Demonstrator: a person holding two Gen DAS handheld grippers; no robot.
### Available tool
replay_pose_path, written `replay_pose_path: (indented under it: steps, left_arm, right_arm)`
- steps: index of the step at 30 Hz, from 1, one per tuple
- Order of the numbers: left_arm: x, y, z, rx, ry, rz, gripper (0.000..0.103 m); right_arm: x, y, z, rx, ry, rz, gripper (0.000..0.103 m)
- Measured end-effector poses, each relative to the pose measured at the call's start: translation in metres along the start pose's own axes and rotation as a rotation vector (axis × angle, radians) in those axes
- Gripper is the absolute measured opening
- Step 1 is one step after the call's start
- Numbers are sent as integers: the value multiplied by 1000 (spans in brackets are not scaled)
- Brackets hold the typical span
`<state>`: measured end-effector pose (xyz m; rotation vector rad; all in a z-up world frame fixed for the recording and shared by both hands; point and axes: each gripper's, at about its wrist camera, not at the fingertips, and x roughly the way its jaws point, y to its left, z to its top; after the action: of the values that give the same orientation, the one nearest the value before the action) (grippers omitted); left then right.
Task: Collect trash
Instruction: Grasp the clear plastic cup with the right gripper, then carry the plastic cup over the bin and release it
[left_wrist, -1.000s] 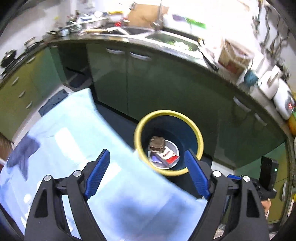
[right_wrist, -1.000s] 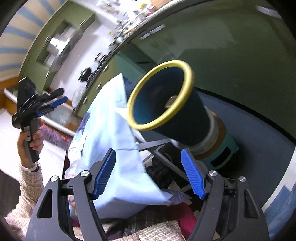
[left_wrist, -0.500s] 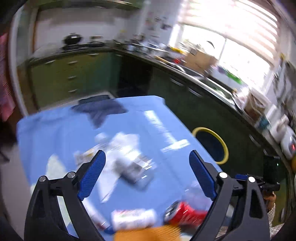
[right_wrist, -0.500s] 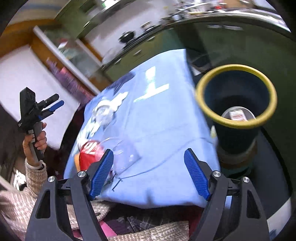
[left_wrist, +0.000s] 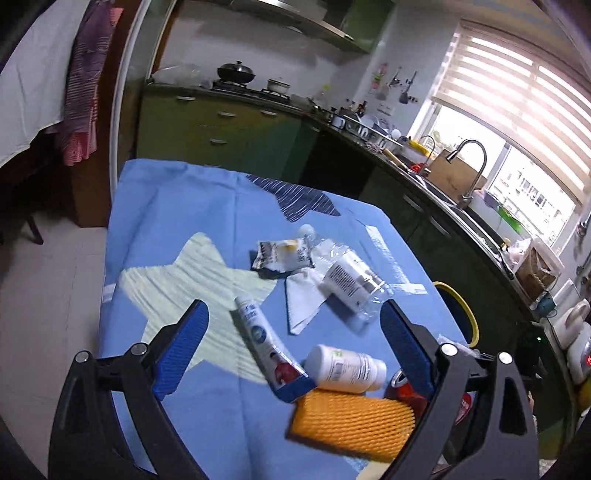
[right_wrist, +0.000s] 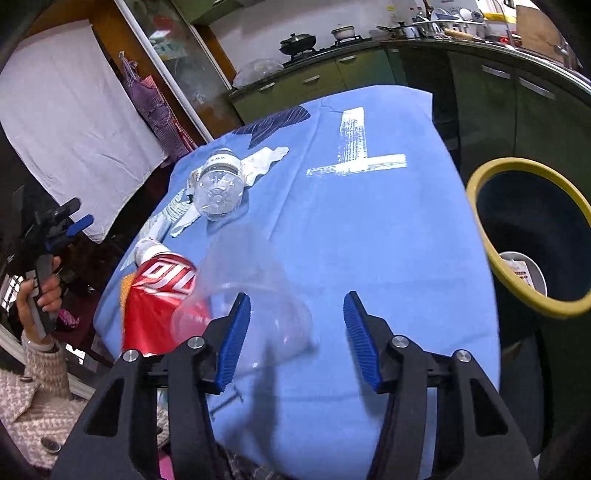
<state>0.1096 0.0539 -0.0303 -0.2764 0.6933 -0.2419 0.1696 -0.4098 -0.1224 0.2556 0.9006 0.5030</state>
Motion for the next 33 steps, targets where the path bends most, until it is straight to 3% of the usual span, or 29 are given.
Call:
replay_pose_path:
  steps: [4,6,8,18,21,24,27,33]
  left_arm:
    - [-1,3,-6,-3,11,-5,89]
    - [1,-1,-6,12,16,0,89]
    - [2,-3,-7,23,20,0,89]
    - [15,-14,-10,48,51,-27,89]
    - [15,-17,-10,55,53,-33,89]
    - [18,-20,-10,62,61,-36,89]
    - [23,-24,-11,70,75,-38,89]
    - [27,-34,-13,87,86,-36,89]
  right_arm:
    - [12,1,3,5,6,17,28]
    - [13,0,3,15,2,25,12]
    - [10,0,3,18,-8,27,6]
    - [-51,-11,8,60,-149,11,6]
    - [-84,-37,13,126,-230,-59,6]
    - [-109,-77,17,218,-271,-184,6]
    - [-108,-119,25,293,-231,-325,6]
    - [-82,-179,43,361,-150,-466,6]
